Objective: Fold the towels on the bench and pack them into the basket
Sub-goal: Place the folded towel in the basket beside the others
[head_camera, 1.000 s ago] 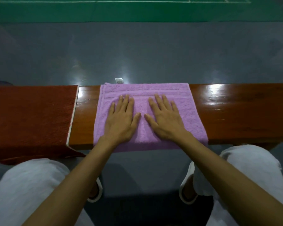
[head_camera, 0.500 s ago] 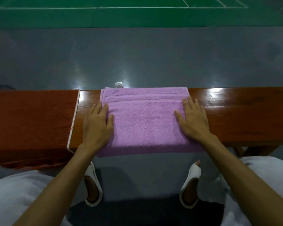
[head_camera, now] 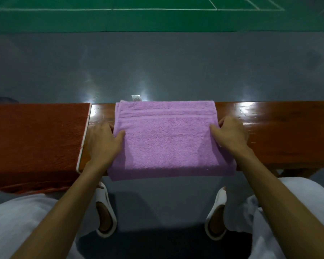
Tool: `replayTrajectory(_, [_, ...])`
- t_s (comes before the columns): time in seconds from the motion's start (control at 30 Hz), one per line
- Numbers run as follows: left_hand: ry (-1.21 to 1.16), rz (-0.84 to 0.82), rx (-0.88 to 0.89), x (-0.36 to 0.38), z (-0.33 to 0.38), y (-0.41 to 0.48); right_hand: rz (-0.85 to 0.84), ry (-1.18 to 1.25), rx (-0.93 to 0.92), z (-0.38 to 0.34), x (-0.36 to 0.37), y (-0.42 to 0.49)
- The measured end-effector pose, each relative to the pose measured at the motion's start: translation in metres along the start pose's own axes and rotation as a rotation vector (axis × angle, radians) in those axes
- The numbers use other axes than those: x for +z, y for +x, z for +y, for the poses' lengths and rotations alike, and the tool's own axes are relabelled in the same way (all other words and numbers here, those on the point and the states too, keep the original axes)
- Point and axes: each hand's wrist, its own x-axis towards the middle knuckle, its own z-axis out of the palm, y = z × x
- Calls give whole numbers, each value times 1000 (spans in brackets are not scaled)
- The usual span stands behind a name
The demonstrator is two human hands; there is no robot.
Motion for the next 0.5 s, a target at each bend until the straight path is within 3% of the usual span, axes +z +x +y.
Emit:
replayTrajectory(0.1, [-124,-55,44,-4,8,0,-29,-27,-91,-10,-2,-3])
replayTrajectory(0.2, [-416,-118,-27,-12,12,2,-73,67,-107,-9,-5,-1])
replayTrajectory(0.37, [-746,-146,-228,-25,-2,12,-92,633,79,-4,-32,2])
replayTrajectory(0.5, [-755,-239,-163,-31,-9,11,-229,925,123,-2,-42,-7])
